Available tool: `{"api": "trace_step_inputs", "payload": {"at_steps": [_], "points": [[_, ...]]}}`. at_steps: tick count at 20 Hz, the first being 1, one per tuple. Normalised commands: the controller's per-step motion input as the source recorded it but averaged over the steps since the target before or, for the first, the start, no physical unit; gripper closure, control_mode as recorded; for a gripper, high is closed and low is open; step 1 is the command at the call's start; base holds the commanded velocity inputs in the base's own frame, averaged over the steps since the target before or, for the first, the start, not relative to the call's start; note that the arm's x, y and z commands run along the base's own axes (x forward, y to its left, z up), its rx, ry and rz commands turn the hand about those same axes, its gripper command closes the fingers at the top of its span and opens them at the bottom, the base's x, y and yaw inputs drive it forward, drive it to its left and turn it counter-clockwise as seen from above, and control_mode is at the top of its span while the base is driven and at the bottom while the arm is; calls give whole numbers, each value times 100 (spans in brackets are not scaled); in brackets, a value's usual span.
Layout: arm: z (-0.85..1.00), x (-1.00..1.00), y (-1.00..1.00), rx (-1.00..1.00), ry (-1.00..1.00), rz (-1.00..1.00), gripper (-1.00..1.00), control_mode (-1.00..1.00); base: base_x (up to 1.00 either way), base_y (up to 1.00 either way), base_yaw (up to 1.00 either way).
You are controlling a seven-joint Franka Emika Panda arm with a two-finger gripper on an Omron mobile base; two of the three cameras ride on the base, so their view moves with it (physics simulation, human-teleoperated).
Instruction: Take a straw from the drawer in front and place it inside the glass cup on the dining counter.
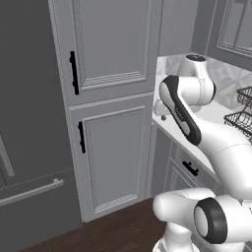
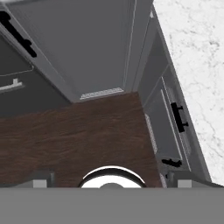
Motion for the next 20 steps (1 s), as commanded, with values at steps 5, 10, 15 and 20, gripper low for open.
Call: {"api": "trace_step_inputs", "payload": {"at_steps": [5, 10, 15, 20], "points": [[0, 0, 0, 0, 0, 0, -100, 100, -13, -48, 30], [0, 0, 0, 0, 0, 0, -100, 100, -19, -57, 29], [0, 0, 0, 0, 0, 0, -100, 100, -41, -49, 24], [0, 0, 0, 0, 0, 0, -100, 100, -37, -23, 18]]}}
